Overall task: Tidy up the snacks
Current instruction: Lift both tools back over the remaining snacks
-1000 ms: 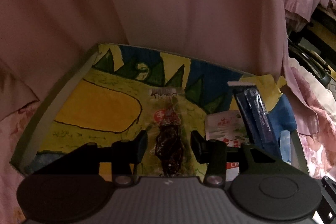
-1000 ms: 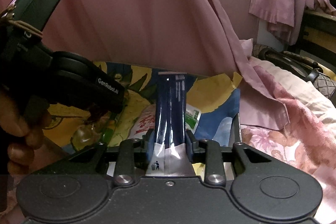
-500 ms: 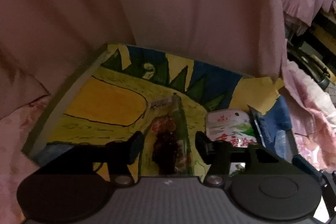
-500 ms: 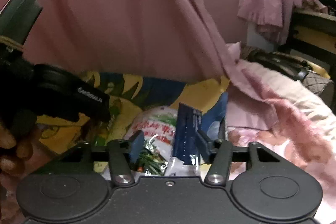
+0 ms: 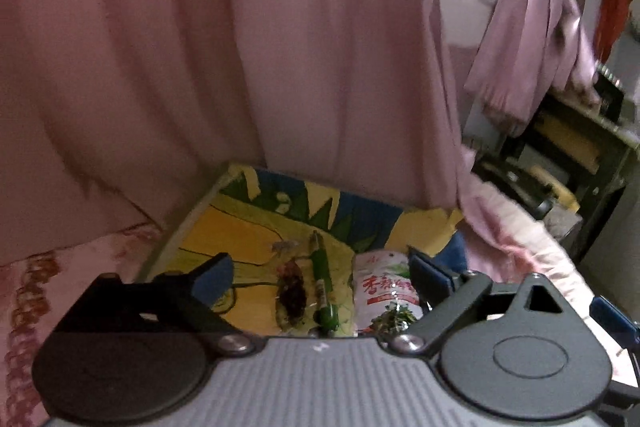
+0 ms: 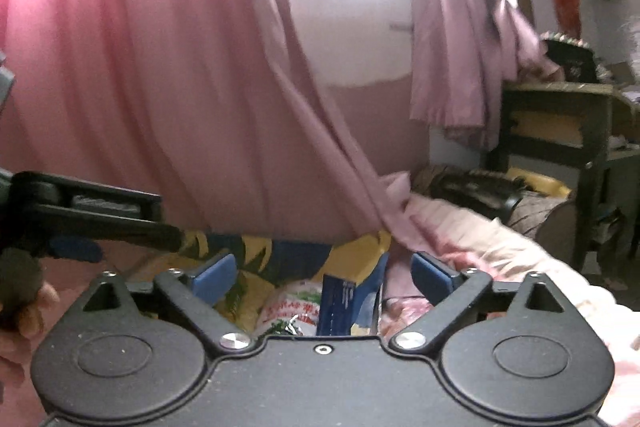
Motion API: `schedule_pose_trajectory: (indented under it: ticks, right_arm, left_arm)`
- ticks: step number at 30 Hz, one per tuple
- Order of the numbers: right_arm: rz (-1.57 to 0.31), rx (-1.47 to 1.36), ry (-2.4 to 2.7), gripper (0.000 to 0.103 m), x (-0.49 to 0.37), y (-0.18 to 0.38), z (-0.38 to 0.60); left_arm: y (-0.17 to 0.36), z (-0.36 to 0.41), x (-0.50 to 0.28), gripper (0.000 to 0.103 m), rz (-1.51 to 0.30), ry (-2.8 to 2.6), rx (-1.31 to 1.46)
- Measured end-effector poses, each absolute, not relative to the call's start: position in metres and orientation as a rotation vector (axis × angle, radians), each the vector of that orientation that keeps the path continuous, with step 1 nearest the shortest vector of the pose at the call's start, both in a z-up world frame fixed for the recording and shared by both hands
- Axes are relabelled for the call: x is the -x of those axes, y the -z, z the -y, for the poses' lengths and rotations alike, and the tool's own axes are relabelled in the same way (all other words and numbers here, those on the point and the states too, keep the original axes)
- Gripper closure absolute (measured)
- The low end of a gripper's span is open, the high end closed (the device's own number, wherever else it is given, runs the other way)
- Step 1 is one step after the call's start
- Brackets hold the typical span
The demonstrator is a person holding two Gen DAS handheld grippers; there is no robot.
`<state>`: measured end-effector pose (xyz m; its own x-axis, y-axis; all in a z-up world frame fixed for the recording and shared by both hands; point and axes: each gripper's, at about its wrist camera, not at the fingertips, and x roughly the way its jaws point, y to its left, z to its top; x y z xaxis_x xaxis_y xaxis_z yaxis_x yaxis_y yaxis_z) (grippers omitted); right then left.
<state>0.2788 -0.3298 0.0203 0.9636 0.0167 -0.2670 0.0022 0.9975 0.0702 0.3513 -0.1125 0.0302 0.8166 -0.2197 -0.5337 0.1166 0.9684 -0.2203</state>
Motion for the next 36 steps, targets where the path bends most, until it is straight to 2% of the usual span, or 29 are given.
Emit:
schedule_pose_trajectory:
  ticks: [3, 8, 16, 26, 36]
  right_arm:
    - [-0.222, -0.079, -0.005, 0.001, -0.250, -0.036, 0.331]
    - [-0.158, -0.081, -0.006, 0.001, -0.200, -0.053, 0.326]
    - [-0.157, -0.062, -0.013, 0.001, -0.132, -0.050, 0.309]
    - [-0.215, -0.025, -0.016, 0.001, -0.081, -0.033, 0.278]
    - [-0.319, 0.069, -0.056, 0.001, -0.076, -0.009, 0.251]
  left_arm:
    - [-0.044, 0.099, -0.324, 0.001, -0.545, 0.178, 0.179]
    - [-0.060, 0.081, -0.275, 0.000, -0.489, 0.174, 0.144]
    - [-0.059, 0.053, -0.199, 0.000, -0.409, 0.110, 0.082]
    - [-0.035, 0.021, -0.149, 0.000, -0.449, 0.103, 0.059]
    - [0.004, 0.004, -0.128, 0.000, -0.557, 0.130, 0.012]
